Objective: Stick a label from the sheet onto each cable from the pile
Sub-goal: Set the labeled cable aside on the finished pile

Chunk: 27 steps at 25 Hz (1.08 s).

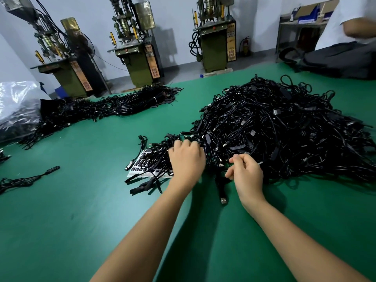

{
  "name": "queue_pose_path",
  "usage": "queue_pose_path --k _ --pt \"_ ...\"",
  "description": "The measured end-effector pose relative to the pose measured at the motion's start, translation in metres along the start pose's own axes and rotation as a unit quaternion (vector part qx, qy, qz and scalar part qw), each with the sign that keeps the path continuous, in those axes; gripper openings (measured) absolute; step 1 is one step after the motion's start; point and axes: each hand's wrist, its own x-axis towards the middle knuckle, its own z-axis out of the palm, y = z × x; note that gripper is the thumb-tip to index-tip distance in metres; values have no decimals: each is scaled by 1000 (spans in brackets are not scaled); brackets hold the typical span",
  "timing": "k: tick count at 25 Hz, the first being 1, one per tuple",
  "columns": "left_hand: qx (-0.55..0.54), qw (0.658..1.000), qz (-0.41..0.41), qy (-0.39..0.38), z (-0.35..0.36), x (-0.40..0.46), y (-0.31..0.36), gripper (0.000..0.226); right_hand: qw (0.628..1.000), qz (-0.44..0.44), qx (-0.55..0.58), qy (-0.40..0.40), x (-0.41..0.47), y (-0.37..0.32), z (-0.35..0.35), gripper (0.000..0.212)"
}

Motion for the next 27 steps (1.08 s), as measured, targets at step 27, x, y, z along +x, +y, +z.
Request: queue_pose_path --k 27 --pt "-692 686 -203 -95 7 -67 -13 13 936 -165 -217 -223 -10 7 2 22"
